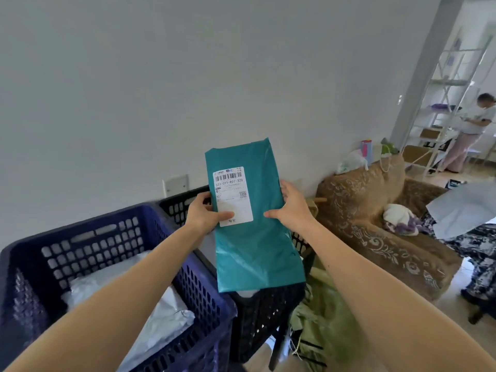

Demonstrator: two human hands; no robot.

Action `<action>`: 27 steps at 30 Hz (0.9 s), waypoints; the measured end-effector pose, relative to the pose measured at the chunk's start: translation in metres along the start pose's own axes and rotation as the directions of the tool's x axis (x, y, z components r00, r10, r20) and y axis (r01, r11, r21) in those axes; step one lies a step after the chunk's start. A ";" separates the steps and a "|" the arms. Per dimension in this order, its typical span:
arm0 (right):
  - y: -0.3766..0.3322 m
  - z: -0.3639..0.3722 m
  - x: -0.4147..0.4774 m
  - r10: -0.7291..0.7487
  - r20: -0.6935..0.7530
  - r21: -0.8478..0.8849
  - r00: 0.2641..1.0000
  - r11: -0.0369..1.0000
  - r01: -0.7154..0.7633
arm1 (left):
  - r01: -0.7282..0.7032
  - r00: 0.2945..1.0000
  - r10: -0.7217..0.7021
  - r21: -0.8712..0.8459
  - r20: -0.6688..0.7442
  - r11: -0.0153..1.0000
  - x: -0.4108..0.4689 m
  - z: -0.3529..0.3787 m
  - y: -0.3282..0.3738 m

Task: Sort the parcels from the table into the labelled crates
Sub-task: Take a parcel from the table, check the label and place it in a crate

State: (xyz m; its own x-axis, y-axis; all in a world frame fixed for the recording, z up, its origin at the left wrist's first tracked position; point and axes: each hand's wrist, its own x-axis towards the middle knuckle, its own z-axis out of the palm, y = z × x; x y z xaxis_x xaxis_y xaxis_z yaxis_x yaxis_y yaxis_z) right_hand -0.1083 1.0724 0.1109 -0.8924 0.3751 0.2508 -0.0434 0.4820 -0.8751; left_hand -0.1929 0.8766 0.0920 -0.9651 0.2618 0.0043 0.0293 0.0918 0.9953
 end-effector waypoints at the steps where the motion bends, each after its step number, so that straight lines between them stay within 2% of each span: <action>1: 0.005 0.000 0.015 -0.009 0.023 0.001 1.000 1.000 0.009 | -0.001 1.000 0.001 0.009 -0.028 1.000 0.011 0.004 0.000; 7: 0.040 0.011 0.094 -0.050 0.150 0.022 0.987 0.999 0.048 | 0.076 0.978 -0.064 0.053 -0.200 0.996 0.061 0.022 -0.013; 15: 0.106 0.043 0.165 -0.021 0.389 0.036 0.921 0.999 0.007 | 0.255 0.895 -0.209 0.069 -0.393 0.965 0.105 0.046 -0.057; 21: 0.148 0.072 0.182 0.050 0.529 0.050 0.847 0.995 -0.090 | 0.409 0.826 -0.327 0.088 -0.458 0.908 0.119 0.053 -0.086; 27: 0.187 0.098 0.185 0.106 0.598 -0.012 0.795 0.992 -0.124 | 0.544 0.753 -0.506 -0.035 -0.420 0.838 0.135 0.063 -0.122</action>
State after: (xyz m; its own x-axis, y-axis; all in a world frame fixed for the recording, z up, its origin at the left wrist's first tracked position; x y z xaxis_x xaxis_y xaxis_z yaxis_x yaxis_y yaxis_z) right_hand -0.3253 1.1541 -0.0465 -0.9823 -0.1238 -0.1409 0.0727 0.4415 -0.8943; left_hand -0.3103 0.9611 -0.0348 -0.8509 -0.2533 -0.4602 -0.5097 0.1862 0.8400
